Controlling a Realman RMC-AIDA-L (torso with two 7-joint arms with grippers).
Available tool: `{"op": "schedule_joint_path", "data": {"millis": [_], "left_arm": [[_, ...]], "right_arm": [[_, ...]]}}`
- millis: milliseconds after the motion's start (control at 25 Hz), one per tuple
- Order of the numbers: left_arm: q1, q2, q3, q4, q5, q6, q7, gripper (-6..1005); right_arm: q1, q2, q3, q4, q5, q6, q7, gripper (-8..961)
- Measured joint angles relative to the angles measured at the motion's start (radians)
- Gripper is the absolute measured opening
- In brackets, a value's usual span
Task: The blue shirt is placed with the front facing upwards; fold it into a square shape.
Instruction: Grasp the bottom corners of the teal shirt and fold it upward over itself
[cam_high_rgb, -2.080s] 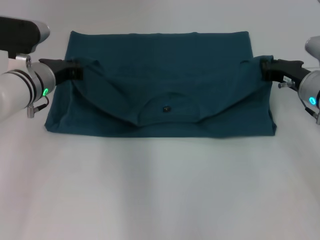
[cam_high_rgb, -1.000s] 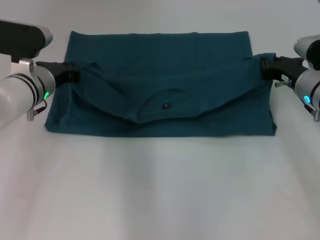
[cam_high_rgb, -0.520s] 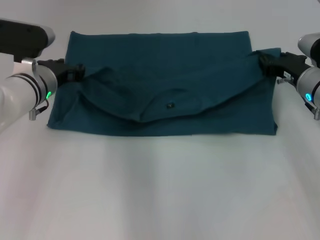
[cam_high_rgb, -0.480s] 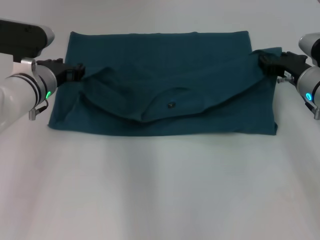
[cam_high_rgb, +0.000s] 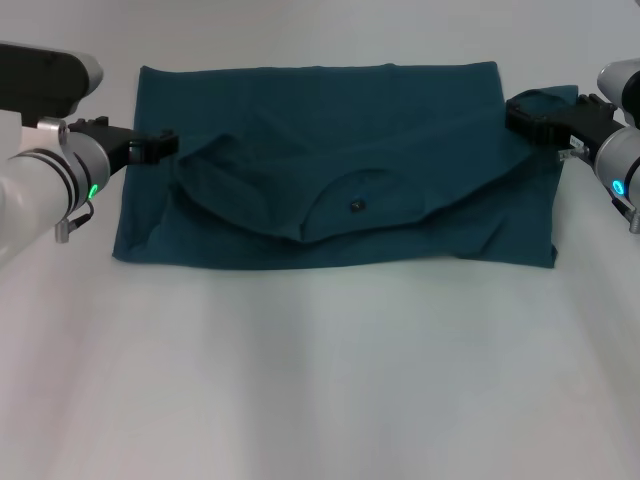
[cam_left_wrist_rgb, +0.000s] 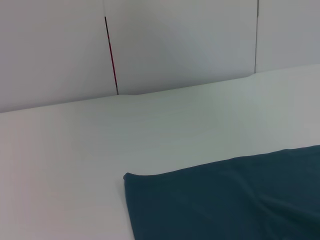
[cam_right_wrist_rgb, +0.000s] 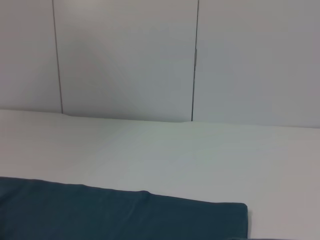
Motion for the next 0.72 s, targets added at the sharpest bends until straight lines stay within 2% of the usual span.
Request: {"op": "schedule_joint_path", "data": {"millis": [160, 280, 720], "left_arm": [[0.003, 0.0, 0.0, -0.002, 0.0, 0.0, 0.0, 905], [0.003, 0.0, 0.0, -0.002, 0.0, 0.0, 0.0, 905], [0.003, -0.003, 0.014, 0.001, 0.0, 0.004, 0.0, 904]], "right_arm": [[0.0, 0.001, -0.004, 0.002, 0.001, 0.001, 0.0, 848], [0.001, 0.003, -0.004, 0.006, 0.001, 0.015, 0.0, 879], [-0.009, 0.011, -0.009, 0.05, 0.001, 0.059, 0.007, 878]]}}
